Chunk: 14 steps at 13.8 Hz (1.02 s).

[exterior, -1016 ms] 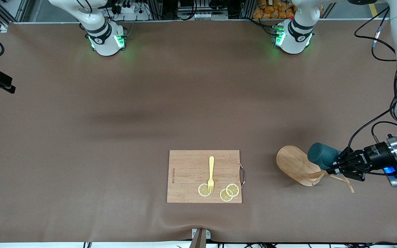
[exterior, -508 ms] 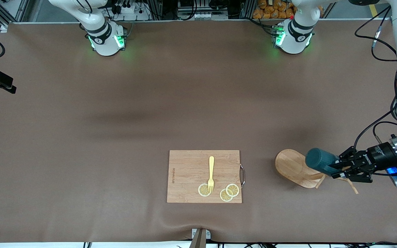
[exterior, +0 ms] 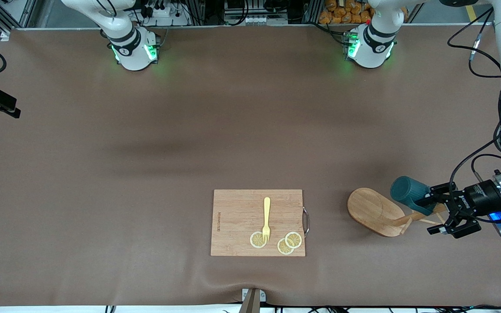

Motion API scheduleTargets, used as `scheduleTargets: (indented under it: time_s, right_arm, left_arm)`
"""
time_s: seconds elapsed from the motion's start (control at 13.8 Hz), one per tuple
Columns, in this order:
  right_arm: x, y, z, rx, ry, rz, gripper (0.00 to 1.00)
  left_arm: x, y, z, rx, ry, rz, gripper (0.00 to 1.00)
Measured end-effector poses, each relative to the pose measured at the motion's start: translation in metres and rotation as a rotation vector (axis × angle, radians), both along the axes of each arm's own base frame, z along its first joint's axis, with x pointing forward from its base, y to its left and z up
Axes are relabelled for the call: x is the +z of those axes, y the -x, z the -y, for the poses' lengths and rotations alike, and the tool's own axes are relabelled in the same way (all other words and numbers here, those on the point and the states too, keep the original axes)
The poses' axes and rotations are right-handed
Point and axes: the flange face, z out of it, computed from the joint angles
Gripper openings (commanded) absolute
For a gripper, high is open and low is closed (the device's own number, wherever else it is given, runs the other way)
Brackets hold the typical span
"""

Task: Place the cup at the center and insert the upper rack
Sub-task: 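Open the left gripper and release the mug on the peg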

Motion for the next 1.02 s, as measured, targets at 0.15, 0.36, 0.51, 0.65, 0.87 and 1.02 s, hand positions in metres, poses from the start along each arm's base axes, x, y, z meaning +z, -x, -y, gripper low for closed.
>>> scheduleTargets:
  time_s: [0.15, 0.36, 0.51, 0.65, 0.87, 1.02]
  right_arm:
    - [0.0, 0.0, 0.0, 0.0, 0.0, 0.0, 1.0]
    - [0.0, 0.0, 0.0, 0.0, 0.0, 0.0, 1.0]
    - [0.0, 0.0, 0.0, -0.001, 0.0, 0.0, 1.0]
    - [0.0, 0.0, 0.0, -0.001, 0.0, 0.0, 1.0]
    - [0.0, 0.0, 0.001, -0.001, 0.0, 0.0, 1.0]
    - [0.0, 0.0, 0.001, -0.002, 0.0, 0.0, 1.0]
  left_arm:
    - [0.0, 0.0, 0.0, 0.001, 0.0, 0.001, 1.0]
    - [0.002, -0.003, 0.004, 0.011, -0.01, 0.015, 1.0]
    - [0.005, -0.005, 0.008, 0.013, -0.016, 0.026, 1.0]
    - [0.007, -0.006, 0.013, 0.011, -0.018, 0.032, 1.0]
    - [0.007, -0.006, 0.016, 0.005, -0.02, 0.034, 1.0]
    - [0.008, -0.006, 0.016, -0.001, -0.032, 0.038, 1.0]
